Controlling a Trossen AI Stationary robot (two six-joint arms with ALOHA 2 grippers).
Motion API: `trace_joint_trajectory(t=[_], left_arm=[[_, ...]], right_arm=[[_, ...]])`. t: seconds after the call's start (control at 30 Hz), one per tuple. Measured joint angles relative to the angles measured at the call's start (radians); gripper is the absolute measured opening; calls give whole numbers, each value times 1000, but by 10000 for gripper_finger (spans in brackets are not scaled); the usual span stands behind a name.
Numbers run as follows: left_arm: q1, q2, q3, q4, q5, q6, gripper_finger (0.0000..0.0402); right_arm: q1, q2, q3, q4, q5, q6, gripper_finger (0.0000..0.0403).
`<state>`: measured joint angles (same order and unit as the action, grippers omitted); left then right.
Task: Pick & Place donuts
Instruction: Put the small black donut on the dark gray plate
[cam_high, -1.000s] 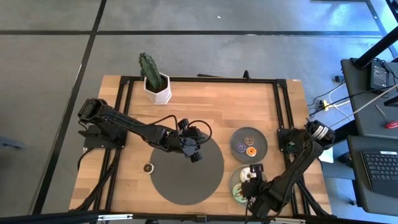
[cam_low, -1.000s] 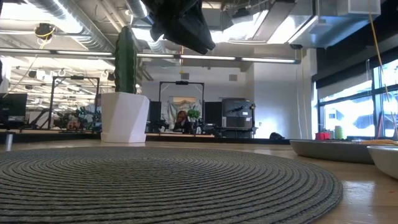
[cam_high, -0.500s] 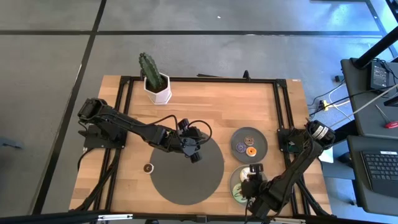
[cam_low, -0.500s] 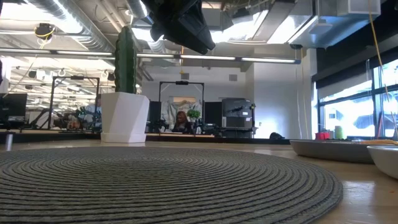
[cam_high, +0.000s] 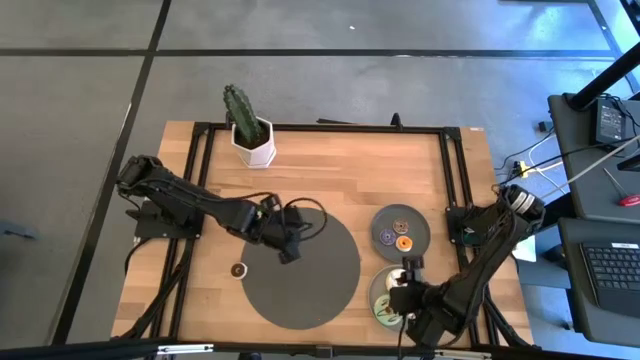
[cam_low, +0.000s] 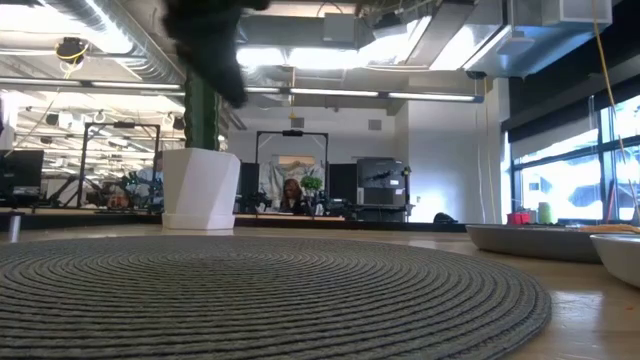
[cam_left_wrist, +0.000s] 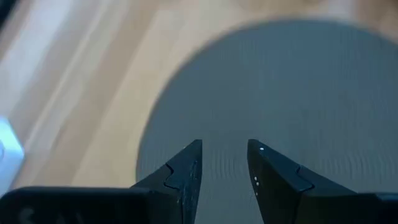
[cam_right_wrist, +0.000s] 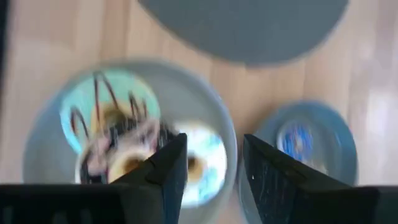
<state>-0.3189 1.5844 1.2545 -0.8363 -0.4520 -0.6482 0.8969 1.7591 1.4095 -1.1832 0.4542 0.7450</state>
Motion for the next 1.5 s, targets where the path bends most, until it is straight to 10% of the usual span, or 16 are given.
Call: trace_joint_trajectory(t=[0.57,1.5], left_arm=[[-210,-6,-175,-117,309,-190,120],[-376,61,-206,-211,319,-71,69]], right_arm=[[-368,-287,-464,1019,-393,-746,158],[-500,-291,-538,1069,-406,-830,158]])
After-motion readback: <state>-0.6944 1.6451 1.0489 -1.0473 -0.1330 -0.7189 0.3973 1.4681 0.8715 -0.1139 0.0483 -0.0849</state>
